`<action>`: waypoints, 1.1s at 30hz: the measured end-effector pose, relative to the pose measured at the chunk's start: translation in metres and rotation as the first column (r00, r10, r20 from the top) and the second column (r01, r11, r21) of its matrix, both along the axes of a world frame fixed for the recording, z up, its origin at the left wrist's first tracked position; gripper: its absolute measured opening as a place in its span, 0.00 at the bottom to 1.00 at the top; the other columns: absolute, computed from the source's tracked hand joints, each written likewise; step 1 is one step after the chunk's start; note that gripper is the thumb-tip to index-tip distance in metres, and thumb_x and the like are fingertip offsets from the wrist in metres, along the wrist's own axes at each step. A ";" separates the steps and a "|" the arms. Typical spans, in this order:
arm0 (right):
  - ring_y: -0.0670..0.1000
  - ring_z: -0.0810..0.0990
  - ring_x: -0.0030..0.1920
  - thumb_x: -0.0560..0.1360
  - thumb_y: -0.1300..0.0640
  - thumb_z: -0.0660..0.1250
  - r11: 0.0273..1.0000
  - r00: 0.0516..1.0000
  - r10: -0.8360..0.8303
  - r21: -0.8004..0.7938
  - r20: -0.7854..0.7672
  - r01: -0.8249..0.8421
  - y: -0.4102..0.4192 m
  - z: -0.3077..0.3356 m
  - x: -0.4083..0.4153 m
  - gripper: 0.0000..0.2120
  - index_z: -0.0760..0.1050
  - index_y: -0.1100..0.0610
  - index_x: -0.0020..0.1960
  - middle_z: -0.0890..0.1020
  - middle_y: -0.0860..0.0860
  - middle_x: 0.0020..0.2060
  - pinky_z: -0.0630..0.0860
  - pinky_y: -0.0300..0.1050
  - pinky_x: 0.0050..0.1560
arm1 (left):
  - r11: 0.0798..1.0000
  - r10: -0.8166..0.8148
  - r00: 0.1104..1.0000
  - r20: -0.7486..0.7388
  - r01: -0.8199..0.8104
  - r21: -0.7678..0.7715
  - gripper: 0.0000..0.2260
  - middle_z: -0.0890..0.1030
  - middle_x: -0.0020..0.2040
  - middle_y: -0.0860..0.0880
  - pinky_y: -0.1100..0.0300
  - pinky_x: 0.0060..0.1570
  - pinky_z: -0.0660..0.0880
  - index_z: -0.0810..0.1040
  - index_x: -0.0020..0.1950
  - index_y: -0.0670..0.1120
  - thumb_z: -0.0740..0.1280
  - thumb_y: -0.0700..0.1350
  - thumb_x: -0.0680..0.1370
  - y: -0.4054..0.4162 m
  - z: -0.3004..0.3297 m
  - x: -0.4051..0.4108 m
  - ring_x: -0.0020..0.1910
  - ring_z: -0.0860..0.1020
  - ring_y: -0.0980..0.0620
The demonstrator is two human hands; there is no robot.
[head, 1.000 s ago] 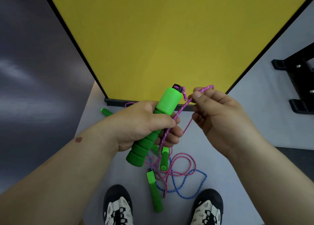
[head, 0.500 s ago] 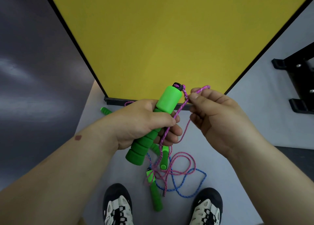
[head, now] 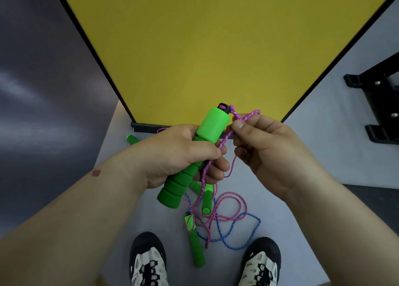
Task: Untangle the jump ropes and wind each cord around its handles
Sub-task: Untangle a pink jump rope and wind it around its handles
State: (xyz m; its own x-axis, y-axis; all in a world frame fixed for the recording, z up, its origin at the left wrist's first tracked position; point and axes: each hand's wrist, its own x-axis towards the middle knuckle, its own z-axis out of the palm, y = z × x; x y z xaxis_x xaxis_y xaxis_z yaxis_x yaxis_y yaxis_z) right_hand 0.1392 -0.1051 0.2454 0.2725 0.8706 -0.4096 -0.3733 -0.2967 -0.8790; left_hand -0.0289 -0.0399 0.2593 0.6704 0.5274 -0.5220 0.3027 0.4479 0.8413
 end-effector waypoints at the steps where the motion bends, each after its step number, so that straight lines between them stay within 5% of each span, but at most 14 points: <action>1: 0.48 0.76 0.36 0.75 0.60 0.71 0.999 0.999 -0.033 0.010 0.001 0.033 0.000 0.000 0.001 0.01 0.80 0.58 0.46 0.80 0.55 0.39 0.74 0.39 0.37 | 1.000 -0.002 1.000 0.001 0.002 0.001 0.01 0.84 0.41 0.41 0.51 0.43 0.80 0.77 0.50 0.39 0.65 0.35 0.80 0.000 0.000 0.000 0.36 0.83 0.47; 7: 0.46 0.77 0.34 0.77 0.58 0.71 0.980 0.979 -0.200 0.015 -0.024 0.200 0.003 0.001 0.007 0.02 0.82 0.55 0.45 0.83 0.50 0.39 0.75 0.39 0.39 | 1.000 -0.012 1.000 0.017 0.012 0.006 0.01 0.84 0.41 0.40 0.51 0.43 0.82 0.76 0.50 0.39 0.65 0.35 0.80 0.000 0.001 -0.001 0.37 0.82 0.46; 14: 0.46 0.77 0.33 0.70 0.56 0.73 0.998 0.989 0.055 -0.017 -0.134 -0.058 -0.003 0.002 -0.006 0.08 0.76 0.57 0.47 0.79 0.51 0.34 0.74 0.39 0.36 | 1.000 -0.003 1.000 0.007 0.003 0.008 0.01 0.84 0.40 0.42 0.54 0.41 0.81 0.76 0.50 0.40 0.66 0.36 0.80 -0.001 0.002 0.000 0.36 0.83 0.47; 23: 0.46 0.77 0.34 0.76 0.59 0.72 0.979 0.975 -0.203 0.007 -0.088 0.204 0.002 0.001 0.005 0.01 0.81 0.56 0.46 0.83 0.50 0.40 0.75 0.40 0.39 | 1.000 -0.011 1.000 0.021 0.012 -0.017 0.03 0.85 0.42 0.41 0.53 0.42 0.82 0.75 0.53 0.39 0.64 0.36 0.81 -0.001 0.000 0.000 0.37 0.83 0.48; 30: 0.45 0.77 0.32 0.71 0.58 0.72 0.997 0.987 0.072 -0.015 -0.144 -0.075 -0.002 0.004 -0.003 0.06 0.79 0.59 0.47 0.82 0.53 0.37 0.75 0.38 0.37 | 1.000 -0.010 1.000 0.013 0.010 -0.003 0.02 0.85 0.42 0.41 0.53 0.43 0.82 0.76 0.52 0.40 0.66 0.36 0.80 -0.002 0.002 0.001 0.36 0.83 0.48; 33: 0.46 0.77 0.33 0.71 0.59 0.73 1.000 0.995 0.016 -0.011 -0.096 -0.017 -0.002 0.002 -0.003 0.09 0.79 0.61 0.50 0.81 0.55 0.39 0.74 0.38 0.37 | 1.000 -0.010 1.000 0.020 0.011 -0.017 0.04 0.85 0.42 0.41 0.54 0.42 0.82 0.76 0.53 0.40 0.68 0.36 0.79 -0.002 0.002 0.001 0.36 0.83 0.48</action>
State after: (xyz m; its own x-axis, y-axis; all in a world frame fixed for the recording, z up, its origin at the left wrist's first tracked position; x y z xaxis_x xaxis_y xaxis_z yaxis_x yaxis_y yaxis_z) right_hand 0.1360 -0.1069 0.2470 0.2171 0.8698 -0.4431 -0.4504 -0.3135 -0.8360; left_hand -0.0275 -0.0418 0.2608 0.6860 0.5112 -0.5177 0.2911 0.4593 0.8392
